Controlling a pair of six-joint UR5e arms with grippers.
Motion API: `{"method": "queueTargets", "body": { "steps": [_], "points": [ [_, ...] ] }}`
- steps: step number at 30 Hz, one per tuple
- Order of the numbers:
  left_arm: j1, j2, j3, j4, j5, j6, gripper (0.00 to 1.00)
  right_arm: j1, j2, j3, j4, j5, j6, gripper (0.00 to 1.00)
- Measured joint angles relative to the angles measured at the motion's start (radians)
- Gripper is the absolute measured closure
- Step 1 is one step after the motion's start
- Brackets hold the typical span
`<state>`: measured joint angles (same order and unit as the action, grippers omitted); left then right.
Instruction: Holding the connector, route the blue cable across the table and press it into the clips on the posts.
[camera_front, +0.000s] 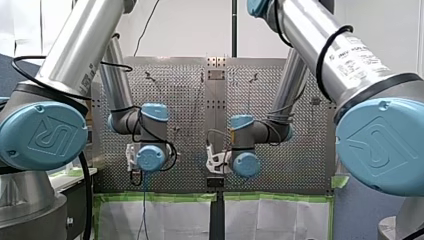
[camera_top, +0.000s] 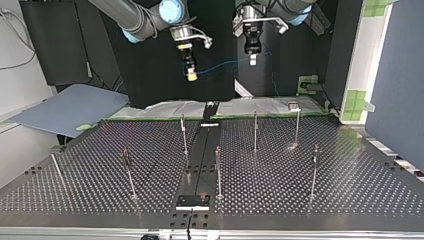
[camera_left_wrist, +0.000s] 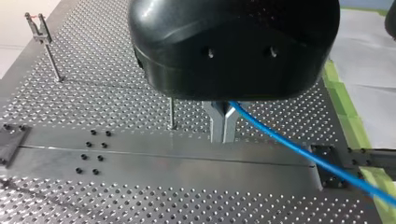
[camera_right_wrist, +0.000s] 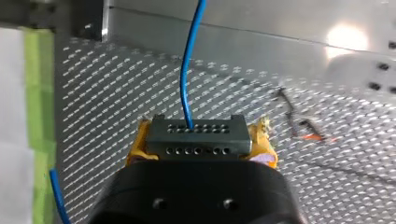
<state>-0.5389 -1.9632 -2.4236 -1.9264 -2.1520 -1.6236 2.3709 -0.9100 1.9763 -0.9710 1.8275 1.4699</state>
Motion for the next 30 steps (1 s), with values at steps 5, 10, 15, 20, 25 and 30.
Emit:
{"method": "queueTargets", "body": {
  "steps": [5,10,15,20,25,30],
  "points": [
    [0.008,0.041,0.01,-0.038,-0.006,-0.008,1.0,0.019,-0.039,-0.04,0.04,-0.022,0.034,1.0],
    [0.024,0.082,0.04,-0.076,-0.035,-0.009,1.0,0.018,-0.077,-0.078,0.078,-0.058,0.071,1.0],
    [0.04,0.122,0.072,-0.117,-0.074,-0.007,1.0,0.016,-0.113,-0.114,0.114,-0.094,0.102,1.0],
    [0.059,0.169,0.095,-0.162,-0.107,-0.008,1.0,0.02,-0.156,-0.156,0.156,-0.136,0.111,1.0],
    [0.076,0.216,0.121,-0.211,-0.12,-0.007,1.0,0.025,-0.2,-0.2,0.201,-0.178,0.112,1.0],
    [0.091,0.259,0.155,-0.253,-0.122,-0.007,1.0,0.032,-0.239,-0.24,0.24,-0.191,0.112,1.0]
  ]
}}
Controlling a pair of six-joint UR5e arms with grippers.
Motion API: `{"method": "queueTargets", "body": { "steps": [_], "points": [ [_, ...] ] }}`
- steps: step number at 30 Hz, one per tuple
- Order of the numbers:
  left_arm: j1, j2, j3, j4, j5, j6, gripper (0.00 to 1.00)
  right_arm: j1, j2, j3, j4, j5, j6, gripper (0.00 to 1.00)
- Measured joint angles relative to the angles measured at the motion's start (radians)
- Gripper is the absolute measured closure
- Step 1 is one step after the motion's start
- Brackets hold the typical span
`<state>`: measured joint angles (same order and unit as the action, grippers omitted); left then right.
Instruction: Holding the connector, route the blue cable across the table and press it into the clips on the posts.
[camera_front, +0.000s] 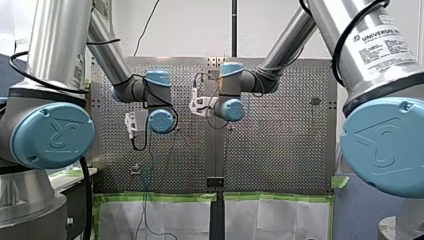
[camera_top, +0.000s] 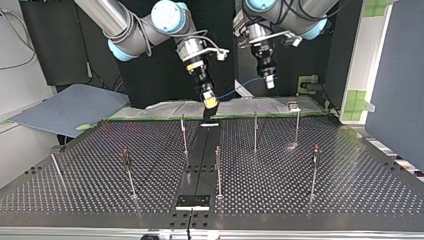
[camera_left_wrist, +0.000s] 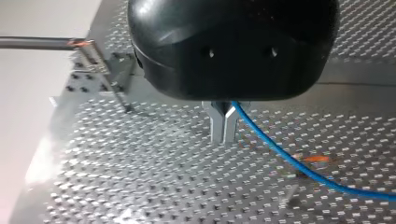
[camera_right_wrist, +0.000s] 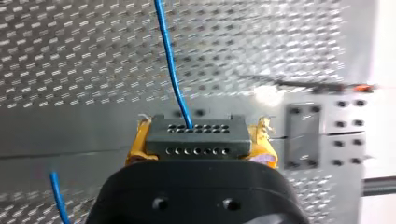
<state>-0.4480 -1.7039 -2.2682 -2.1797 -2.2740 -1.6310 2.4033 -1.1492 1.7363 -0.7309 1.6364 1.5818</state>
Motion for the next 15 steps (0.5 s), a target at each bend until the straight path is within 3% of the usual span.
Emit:
{"method": "queueTargets", "body": {
  "steps": [9,15],
  "points": [
    [0.044,0.081,0.075,-0.081,-0.008,0.024,1.0,0.01,-0.011,-0.071,0.071,-0.015,0.002,1.0],
    [0.075,0.134,0.099,-0.134,-0.008,0.037,1.0,0.01,-0.007,-0.124,0.124,-0.033,0.019,1.0]
  ]
}}
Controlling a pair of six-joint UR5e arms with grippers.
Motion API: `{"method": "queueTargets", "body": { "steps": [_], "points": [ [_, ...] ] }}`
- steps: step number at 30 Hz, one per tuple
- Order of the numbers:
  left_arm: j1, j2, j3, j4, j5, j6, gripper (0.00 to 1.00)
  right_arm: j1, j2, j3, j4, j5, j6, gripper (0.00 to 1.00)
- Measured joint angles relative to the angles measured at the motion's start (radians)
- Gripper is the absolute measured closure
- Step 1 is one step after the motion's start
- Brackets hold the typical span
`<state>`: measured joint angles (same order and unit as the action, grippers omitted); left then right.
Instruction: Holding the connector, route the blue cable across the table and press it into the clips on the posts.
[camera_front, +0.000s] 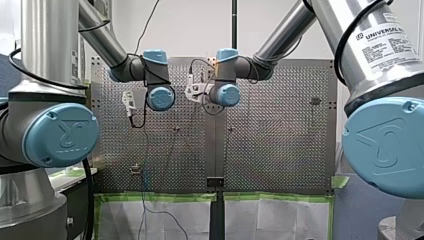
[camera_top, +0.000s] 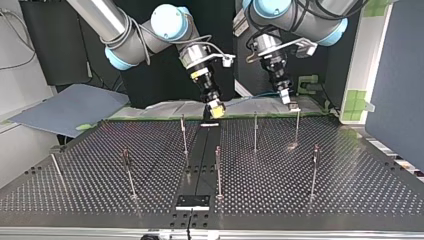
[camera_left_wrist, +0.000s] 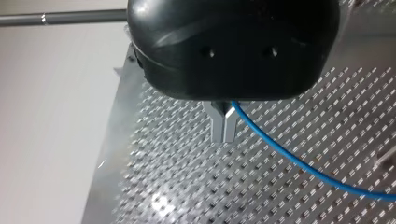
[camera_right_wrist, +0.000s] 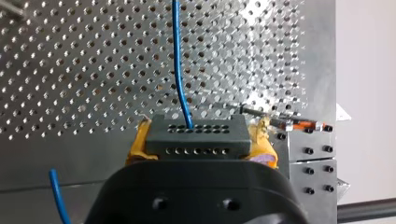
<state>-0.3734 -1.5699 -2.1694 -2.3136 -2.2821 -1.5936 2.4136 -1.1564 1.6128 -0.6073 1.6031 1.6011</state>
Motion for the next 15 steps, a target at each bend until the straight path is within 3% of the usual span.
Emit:
{"method": "queueTargets", "body": {
  "steps": [5,15],
  "points": [
    [0.041,0.044,0.006,-0.044,0.022,0.003,1.0,0.0,0.003,-0.042,0.042,-0.008,0.012,1.0],
    [0.113,0.102,0.032,-0.085,0.108,-0.01,1.0,0.013,0.029,-0.121,0.121,-0.023,0.014,1.0]
  ]
}}
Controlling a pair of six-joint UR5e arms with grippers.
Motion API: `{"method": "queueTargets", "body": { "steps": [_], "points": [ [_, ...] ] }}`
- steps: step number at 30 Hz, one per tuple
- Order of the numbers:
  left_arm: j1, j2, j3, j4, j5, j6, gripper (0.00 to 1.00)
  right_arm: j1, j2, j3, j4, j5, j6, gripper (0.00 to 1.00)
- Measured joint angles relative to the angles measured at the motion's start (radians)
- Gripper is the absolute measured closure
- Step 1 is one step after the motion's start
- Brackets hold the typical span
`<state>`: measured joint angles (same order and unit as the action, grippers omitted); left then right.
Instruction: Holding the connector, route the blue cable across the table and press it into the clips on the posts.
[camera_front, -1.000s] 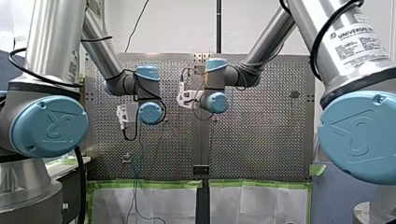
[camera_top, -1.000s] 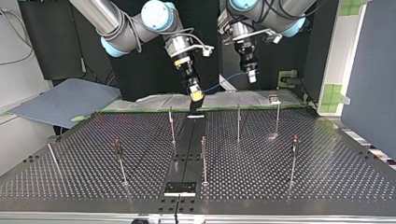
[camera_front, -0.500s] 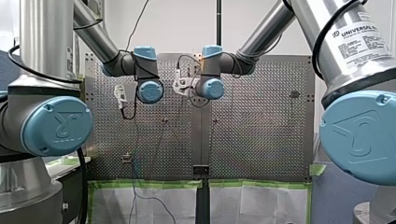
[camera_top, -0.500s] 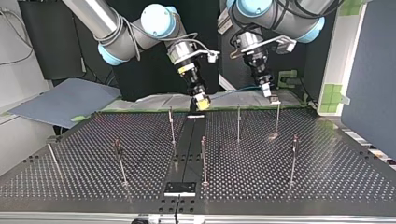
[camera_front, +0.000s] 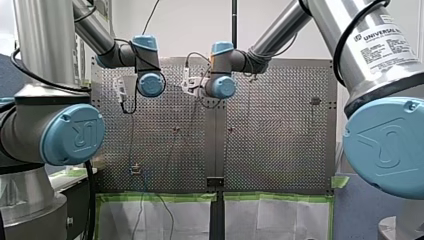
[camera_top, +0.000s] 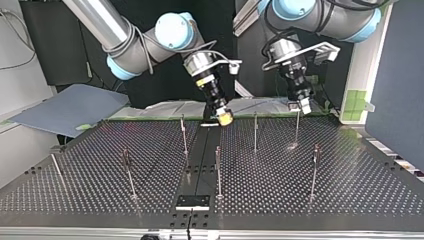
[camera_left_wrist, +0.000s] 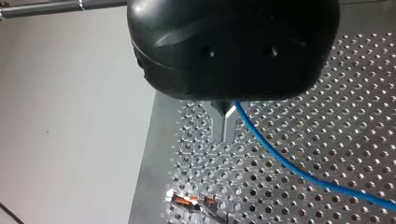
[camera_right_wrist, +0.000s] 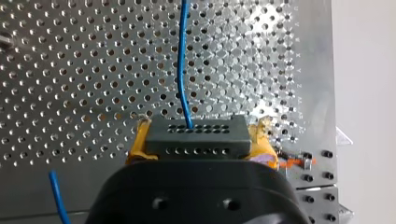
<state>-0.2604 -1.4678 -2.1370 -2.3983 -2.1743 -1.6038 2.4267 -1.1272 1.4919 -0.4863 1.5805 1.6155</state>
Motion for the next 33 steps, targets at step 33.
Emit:
{"method": "queueTargets", "body": {
  "steps": [33],
  "points": [
    [0.165,-0.045,0.108,-0.028,0.119,-0.062,1.0,0.033,0.104,-0.284,0.217,-0.014,0.005,1.0]
  ]
}}
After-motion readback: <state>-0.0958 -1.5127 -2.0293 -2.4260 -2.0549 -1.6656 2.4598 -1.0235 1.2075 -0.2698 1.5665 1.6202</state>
